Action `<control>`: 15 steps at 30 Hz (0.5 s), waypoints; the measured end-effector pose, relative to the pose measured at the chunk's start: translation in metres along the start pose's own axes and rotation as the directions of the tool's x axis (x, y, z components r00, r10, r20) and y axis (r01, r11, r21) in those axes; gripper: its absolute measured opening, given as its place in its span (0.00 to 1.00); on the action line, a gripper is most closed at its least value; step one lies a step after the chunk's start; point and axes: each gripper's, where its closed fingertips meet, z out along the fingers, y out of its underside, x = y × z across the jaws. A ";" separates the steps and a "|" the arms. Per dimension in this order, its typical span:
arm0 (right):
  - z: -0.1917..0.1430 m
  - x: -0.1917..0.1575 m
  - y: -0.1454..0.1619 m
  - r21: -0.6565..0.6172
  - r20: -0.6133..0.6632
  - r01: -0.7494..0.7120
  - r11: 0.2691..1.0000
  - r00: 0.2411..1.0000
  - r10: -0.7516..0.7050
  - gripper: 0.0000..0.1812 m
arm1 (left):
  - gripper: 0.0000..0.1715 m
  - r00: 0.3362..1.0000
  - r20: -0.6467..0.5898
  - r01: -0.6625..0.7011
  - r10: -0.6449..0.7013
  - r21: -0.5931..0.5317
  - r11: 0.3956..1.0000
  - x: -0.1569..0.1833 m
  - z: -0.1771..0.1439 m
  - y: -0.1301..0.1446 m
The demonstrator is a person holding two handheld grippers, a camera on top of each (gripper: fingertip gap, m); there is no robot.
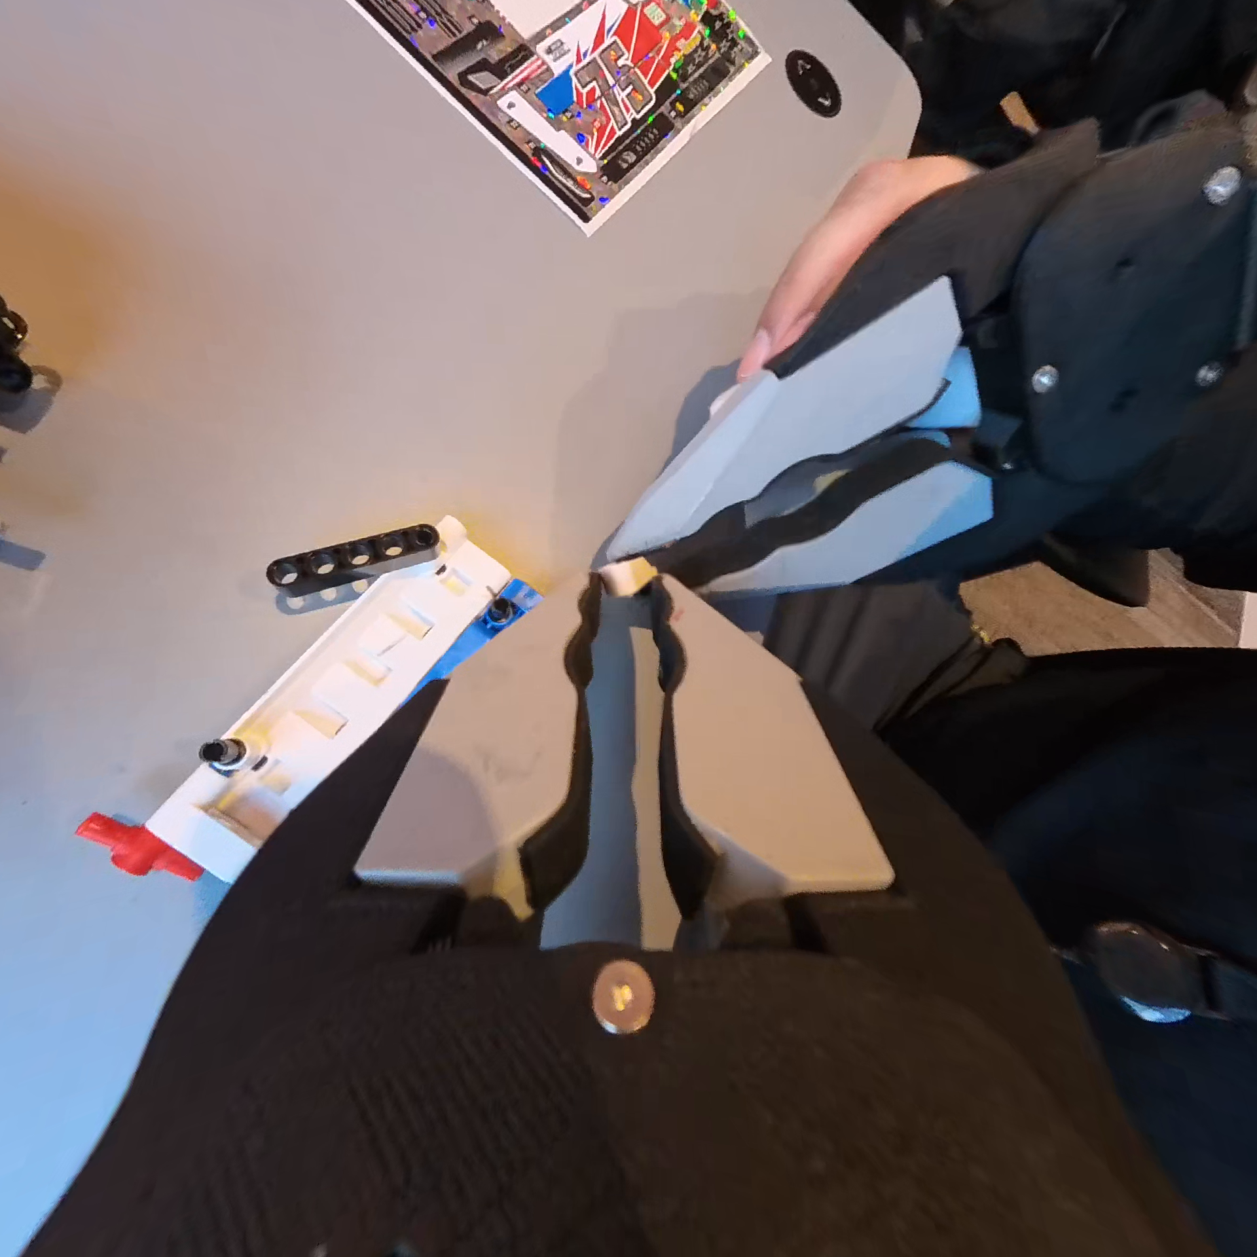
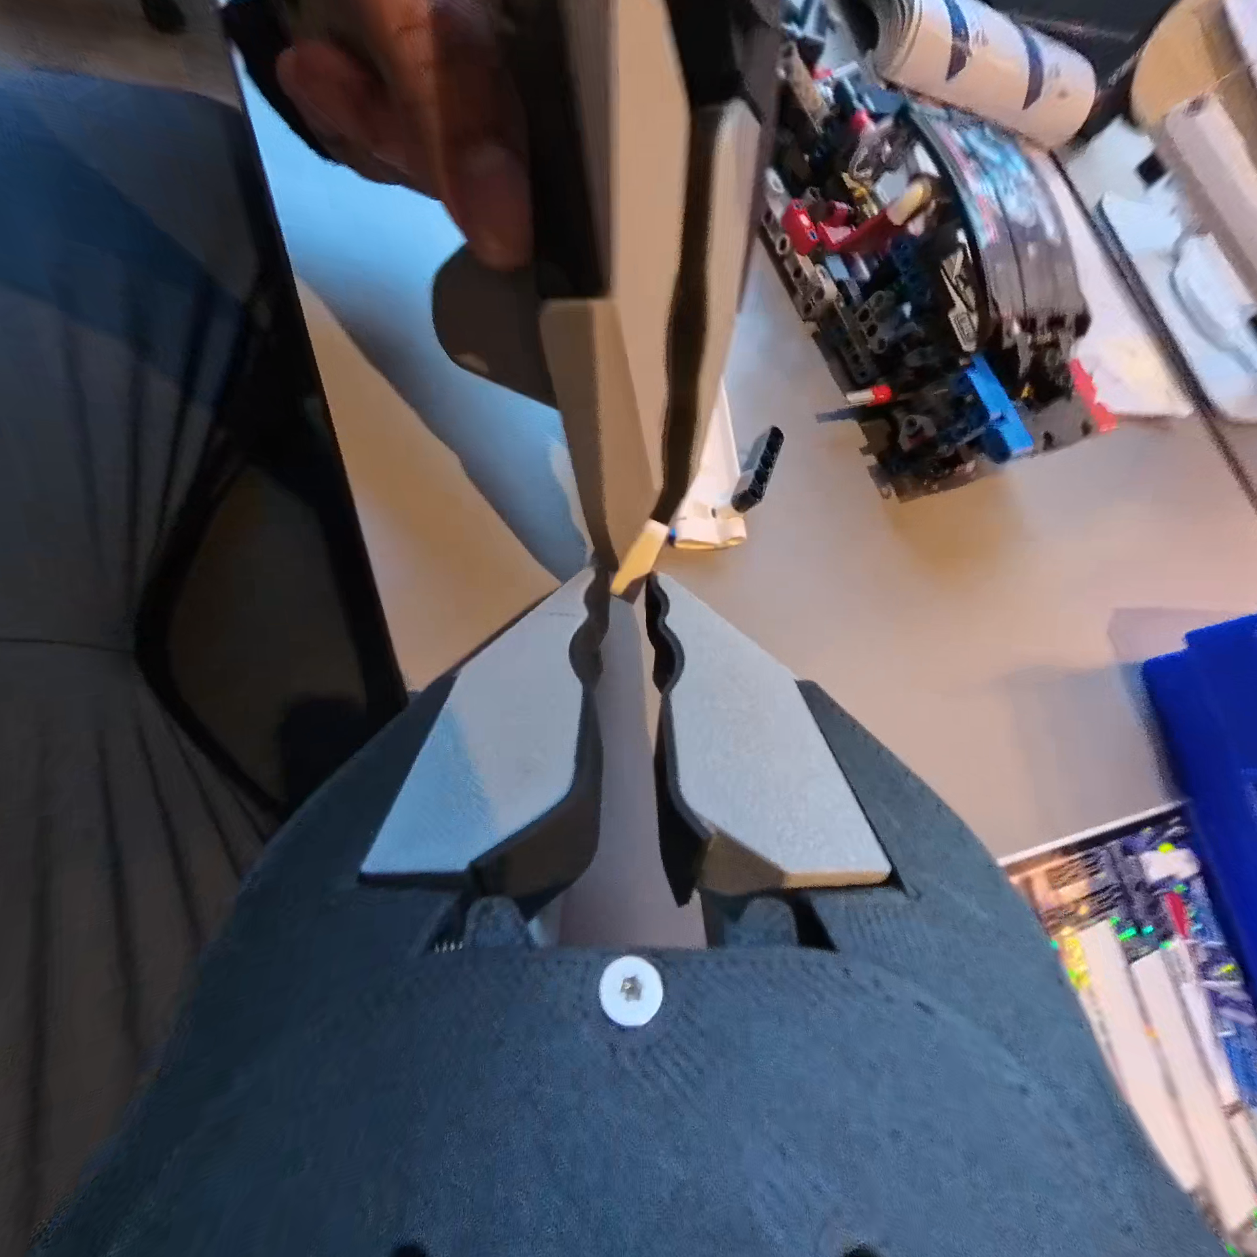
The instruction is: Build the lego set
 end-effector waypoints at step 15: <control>-0.025 0.010 -0.025 -0.035 0.598 -0.854 0.520 0.398 0.695 0.04 | 0.17 0.731 0.357 -0.585 0.581 -0.110 0.804 0.011 -0.015 -0.002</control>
